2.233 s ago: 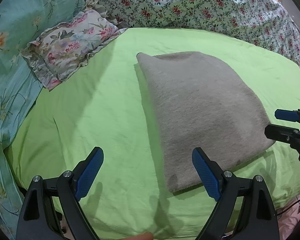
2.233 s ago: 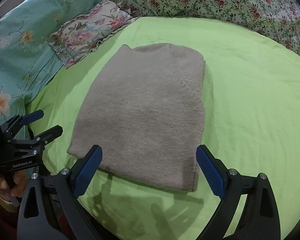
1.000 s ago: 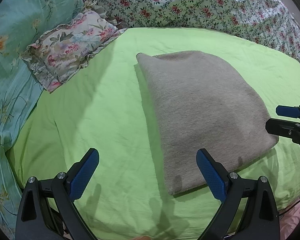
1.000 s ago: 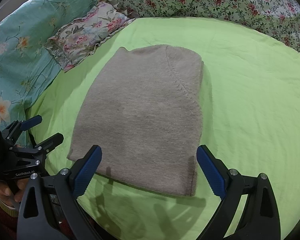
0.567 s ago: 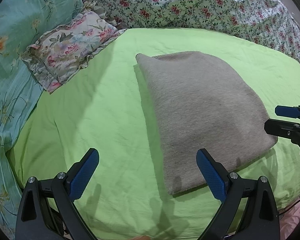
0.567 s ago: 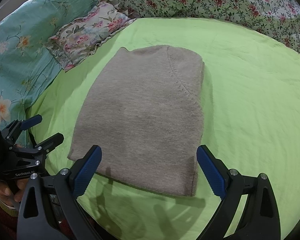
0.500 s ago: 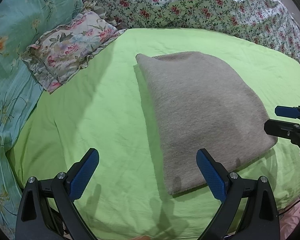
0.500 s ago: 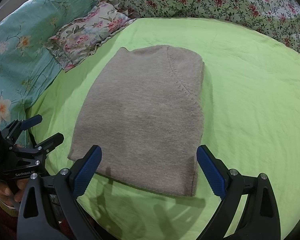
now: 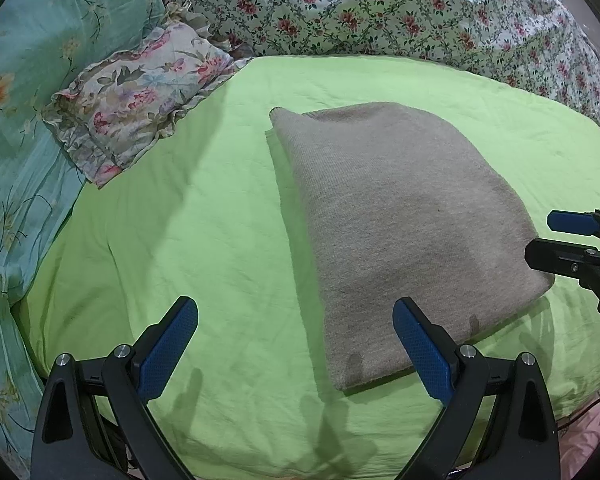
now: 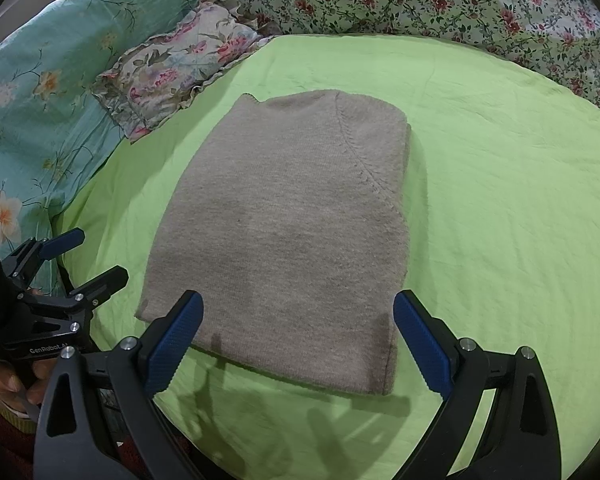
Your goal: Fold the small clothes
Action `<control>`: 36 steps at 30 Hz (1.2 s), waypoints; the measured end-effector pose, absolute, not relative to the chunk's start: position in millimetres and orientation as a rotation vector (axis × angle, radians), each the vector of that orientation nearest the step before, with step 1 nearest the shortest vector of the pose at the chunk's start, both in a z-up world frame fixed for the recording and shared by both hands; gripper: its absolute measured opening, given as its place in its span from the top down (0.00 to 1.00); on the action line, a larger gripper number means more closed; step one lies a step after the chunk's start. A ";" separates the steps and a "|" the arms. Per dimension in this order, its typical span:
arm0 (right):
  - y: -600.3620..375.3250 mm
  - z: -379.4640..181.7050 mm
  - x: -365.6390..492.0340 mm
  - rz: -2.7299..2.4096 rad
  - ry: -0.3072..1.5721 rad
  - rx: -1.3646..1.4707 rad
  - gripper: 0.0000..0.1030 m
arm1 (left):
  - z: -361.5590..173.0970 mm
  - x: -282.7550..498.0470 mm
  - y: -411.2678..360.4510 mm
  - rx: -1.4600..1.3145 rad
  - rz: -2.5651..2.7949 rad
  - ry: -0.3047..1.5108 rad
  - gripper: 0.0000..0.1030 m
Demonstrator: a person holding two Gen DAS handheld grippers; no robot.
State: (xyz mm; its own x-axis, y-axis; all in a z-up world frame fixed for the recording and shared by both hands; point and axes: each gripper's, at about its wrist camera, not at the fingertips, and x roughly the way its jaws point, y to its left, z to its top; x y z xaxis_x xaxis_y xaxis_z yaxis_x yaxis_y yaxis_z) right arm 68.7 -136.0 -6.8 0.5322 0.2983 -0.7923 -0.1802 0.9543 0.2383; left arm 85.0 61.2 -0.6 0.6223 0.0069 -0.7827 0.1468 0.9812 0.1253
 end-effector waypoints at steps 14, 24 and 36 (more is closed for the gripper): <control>-134.1 -5.2 67.7 0.287 0.966 0.136 0.07 | -1.5 86.6 61.3 0.187 -0.087 0.899 0.04; -135.2 -0.3 70.6 0.302 0.960 0.129 0.07 | 1.3 87.1 63.5 0.184 -0.087 0.897 0.04; -141.1 1.0 76.5 0.308 0.962 0.127 0.07 | 3.2 90.4 63.0 0.188 -0.085 0.895 0.01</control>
State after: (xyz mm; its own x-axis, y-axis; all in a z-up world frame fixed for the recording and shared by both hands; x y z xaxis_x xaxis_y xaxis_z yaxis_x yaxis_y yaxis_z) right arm 76.5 -141.1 1.0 0.5322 0.3134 -0.7865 -0.2010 0.9492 0.2421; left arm 90.4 63.0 3.2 0.6234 0.0049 -0.7819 0.1515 0.9803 0.1269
